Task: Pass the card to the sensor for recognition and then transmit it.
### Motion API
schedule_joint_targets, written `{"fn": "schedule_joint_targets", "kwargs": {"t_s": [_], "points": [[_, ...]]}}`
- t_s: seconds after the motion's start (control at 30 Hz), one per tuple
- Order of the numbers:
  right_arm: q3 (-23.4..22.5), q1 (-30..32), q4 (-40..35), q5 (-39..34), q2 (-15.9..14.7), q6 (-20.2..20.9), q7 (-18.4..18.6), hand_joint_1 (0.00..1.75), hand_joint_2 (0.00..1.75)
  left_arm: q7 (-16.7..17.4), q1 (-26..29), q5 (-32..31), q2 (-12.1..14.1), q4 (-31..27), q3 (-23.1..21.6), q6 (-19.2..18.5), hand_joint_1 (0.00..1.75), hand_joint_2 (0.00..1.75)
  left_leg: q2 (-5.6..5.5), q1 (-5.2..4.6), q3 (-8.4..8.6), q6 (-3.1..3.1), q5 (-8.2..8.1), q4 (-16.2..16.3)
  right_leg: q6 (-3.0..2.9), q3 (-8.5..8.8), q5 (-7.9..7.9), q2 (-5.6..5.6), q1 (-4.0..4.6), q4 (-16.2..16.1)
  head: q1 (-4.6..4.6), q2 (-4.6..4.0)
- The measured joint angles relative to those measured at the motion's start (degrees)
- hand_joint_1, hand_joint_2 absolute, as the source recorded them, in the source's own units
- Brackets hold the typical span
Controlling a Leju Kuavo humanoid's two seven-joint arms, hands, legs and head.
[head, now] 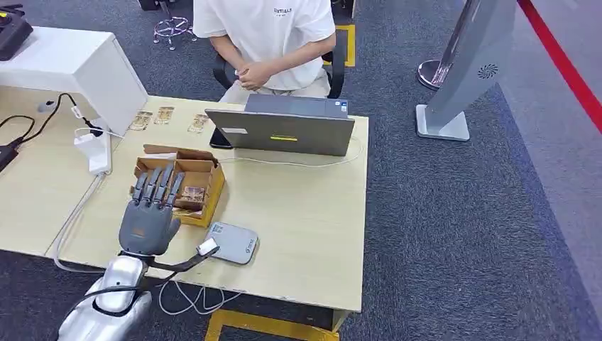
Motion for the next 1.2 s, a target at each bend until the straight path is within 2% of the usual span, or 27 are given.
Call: {"fn": "schedule_joint_targets", "kwargs": {"t_s": [0.13,0.23,0.3,0.43,0.5,0.53,0.63,0.7,0.87,1.2], "points": [[0.00,0.00,0.00,0.00,0.00,0.00,0.00,0.00,0.00,0.00,0.08,0.00,0.00,0.00,0.00,0.04,0.00,1.75,0.00,0.00,0.00,0.00,0.00,0.00,0.00,0.00,0.00,0.00,0.00,0.00,0.00,0.00],[0.00,0.00,0.00,0.13,0.00,0.00,-0.02,0.00,0.00,0.24,0.29,0.00,0.11,-0.35,0.00,2.52,0.00,1.75,-0.01,0.00,0.00,0.00,0.00,0.00,0.00,0.00,0.00,0.00,0.00,0.00,0.00,0.02],[0.02,0.00,0.00,0.18,0.00,0.00,-0.02,0.00,0.00,0.81,0.81,0.00,0.37,-1.95,-0.02,3.96,0.00,1.75,-0.01,0.00,0.00,0.00,0.00,0.00,0.00,0.00,0.00,0.00,0.00,0.00,0.00,0.00],[0.02,-0.01,0.00,0.15,0.00,0.00,-0.02,0.00,0.00,1.24,2.26,-0.02,1.14,-6.44,-0.02,4.29,0.00,1.75,0.00,0.00,0.00,-0.01,-0.01,0.00,0.00,-0.01,-0.01,0.00,0.00,0.00,0.00,0.00],[0.02,-0.04,0.00,0.07,0.00,0.00,-0.04,0.00,0.00,1.71,2.53,-0.02,1.18,-6.78,-0.02,3.63,0.00,1.75,-0.01,0.00,0.00,-0.01,-0.01,0.00,0.00,-0.02,-0.01,-0.01,0.00,-0.01,0.00,0.00],[0.02,-0.05,0.00,-0.13,0.00,0.00,-0.09,0.00,0.00,1.81,2.66,-0.02,1.16,-6.78,-0.04,2.16,0.00,1.75,-0.01,0.00,0.01,-0.01,-0.01,0.00,0.00,-0.12,-0.01,-0.01,0.00,-0.01,-0.02,0.00],[0.02,-0.06,0.00,-0.61,0.00,0.00,-0.11,0.00,0.00,1.81,2.54,-0.02,0.96,-6.29,-0.20,-5.69,0.00,1.75,0.00,0.02,0.01,-0.01,-0.01,0.00,0.00,-0.15,-0.01,0.00,0.00,0.00,0.00,0.00],[0.00,-0.04,0.00,-0.70,0.00,0.00,-0.11,0.00,0.00,1.81,1.49,-0.02,0.57,-4.52,-0.20,-7.81,0.00,1.75,0.00,0.01,0.00,0.00,0.00,0.00,0.00,-0.14,0.00,-0.01,0.00,0.00,0.00,0.00],[0.00,-0.05,0.00,-0.87,0.00,0.00,-0.11,0.00,0.00,1.62,-0.95,0.33,0.13,-0.29,-0.20,-9.03,0.00,1.75,-0.01,0.00,0.00,0.00,0.00,0.01,0.01,-0.02,0.01,0.00,-0.01,0.00,0.00,0.00],[-0.02,-0.06,0.00,-0.94,0.00,0.00,-0.09,0.00,0.00,1.31,-2.41,0.61,-0.61,2.60,-0.20,-10.31,0.00,1.75,0.00,0.01,0.00,0.00,0.00,0.01,0.00,-0.05,0.00,0.00,-0.01,0.00,0.00,0.00]]}}
